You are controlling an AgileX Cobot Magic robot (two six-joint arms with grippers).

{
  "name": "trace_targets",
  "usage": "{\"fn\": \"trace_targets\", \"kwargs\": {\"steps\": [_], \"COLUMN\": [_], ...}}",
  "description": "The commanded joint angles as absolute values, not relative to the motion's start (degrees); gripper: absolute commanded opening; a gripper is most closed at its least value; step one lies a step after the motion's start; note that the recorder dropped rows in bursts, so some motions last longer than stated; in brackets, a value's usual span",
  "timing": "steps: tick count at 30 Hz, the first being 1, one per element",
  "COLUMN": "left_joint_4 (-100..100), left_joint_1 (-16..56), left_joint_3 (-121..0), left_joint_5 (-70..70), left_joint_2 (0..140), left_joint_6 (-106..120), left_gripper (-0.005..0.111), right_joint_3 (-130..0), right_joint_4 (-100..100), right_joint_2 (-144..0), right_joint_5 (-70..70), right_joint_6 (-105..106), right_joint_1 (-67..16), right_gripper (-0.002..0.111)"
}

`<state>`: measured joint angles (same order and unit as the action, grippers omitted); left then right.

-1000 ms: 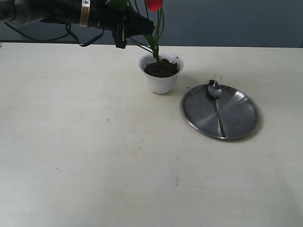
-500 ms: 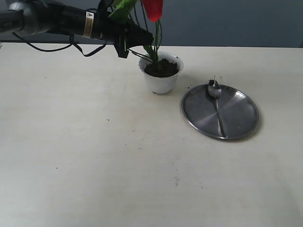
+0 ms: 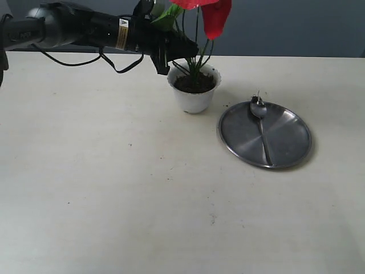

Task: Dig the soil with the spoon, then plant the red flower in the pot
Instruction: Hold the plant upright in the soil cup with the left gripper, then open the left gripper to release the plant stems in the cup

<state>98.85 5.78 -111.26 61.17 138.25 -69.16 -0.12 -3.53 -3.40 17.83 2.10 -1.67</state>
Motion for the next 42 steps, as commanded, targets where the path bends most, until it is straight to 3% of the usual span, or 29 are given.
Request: {"fn": "trace_targets", "kwargs": {"steps": [1,24,42], "left_joint_4": [99.9,99.0,96.2], "left_joint_1": [6.7,6.8,2.4], "left_joint_3": [-111.0,-111.0,-111.0], "left_joint_5": [60.0,59.4,65.7], "left_joint_2": [140.9,146.2,146.0], "left_joint_6": [-69.3,-68.6,-68.8], "left_gripper": [0.0,0.0,0.0], "right_joint_3": [0.0,0.0,0.0], "right_joint_4": [-3.5,-3.5,-3.5], "right_joint_2": [-3.2,-3.2,-3.2], "right_joint_5": [17.4,17.4,17.4], "right_joint_6": [2.4,2.4,2.4], "right_joint_1": [-1.3,-1.3,-1.3], "right_gripper": [-0.001,-0.001,-0.001]}}
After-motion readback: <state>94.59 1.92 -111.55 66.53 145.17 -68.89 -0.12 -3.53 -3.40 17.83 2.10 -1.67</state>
